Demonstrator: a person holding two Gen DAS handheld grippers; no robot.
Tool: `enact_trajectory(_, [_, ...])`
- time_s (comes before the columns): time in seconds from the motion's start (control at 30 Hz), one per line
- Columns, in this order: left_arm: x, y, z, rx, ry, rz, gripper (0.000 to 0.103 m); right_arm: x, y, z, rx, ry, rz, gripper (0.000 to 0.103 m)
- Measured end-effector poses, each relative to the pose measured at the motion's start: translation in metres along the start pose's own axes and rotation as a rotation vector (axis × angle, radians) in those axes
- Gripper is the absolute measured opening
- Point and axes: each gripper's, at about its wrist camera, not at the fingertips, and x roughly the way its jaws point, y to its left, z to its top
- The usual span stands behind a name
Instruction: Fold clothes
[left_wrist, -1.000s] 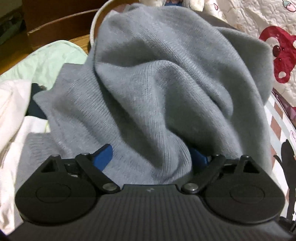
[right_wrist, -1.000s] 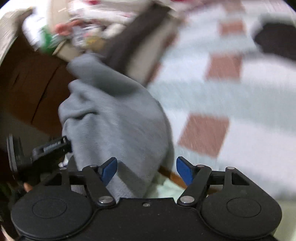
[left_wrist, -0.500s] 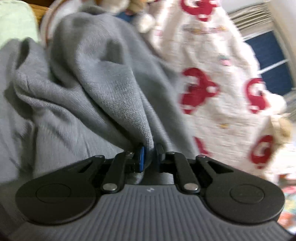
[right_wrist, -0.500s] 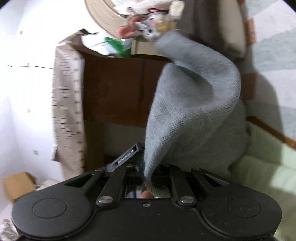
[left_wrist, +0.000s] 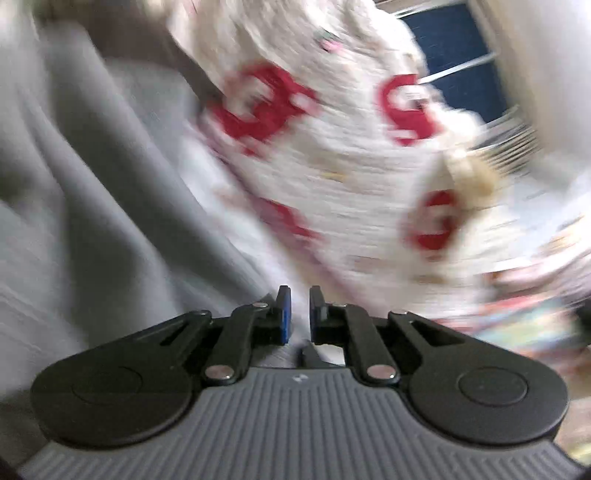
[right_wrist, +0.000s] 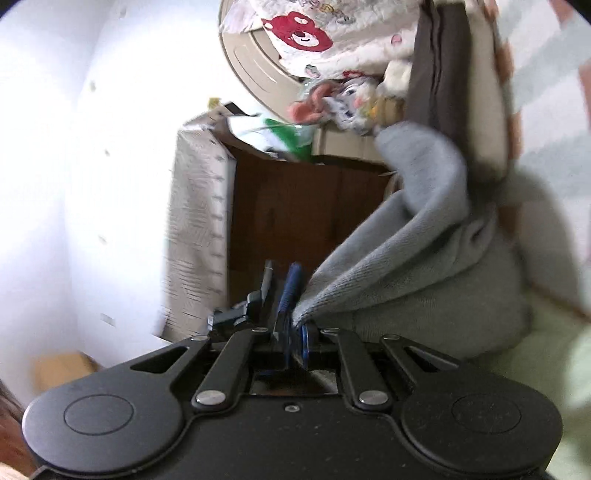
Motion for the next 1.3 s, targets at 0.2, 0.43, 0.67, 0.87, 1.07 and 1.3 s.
enact_trajectory(0.2, [-0.023,0.031,0.033,0.177,-0.097,0.539,0.067,-0.019,-0.012,0.010,-0.051,-0.029,-0.163,0.009])
enact_trajectory(0.43, [-0.006,0.082,0.048,-0.011,-0.041,0.550,0.082,-0.002,-0.024,0.013,-0.071,0.004,-0.285,0.012])
enact_trajectory(0.67, [0.025,0.131,0.056,-0.127,0.037,0.604,0.084,0.018,-0.050,0.000,-0.073,0.023,-0.427,0.065])
enact_trajectory(0.87, [0.017,0.126,0.043,-0.088,0.001,0.456,0.013,0.059,-0.098,-0.005,0.064,0.128,-0.372,0.013])
enact_trajectory(1.07, [-0.015,0.098,0.034,-0.200,-0.044,0.108,0.009,0.064,-0.078,-0.004,0.286,0.120,0.009,0.012])
enact_trajectory(1.3, [-0.029,0.016,0.037,-0.134,-0.048,-0.148,0.009,0.047,0.005,0.010,0.150,0.133,0.260,0.013])
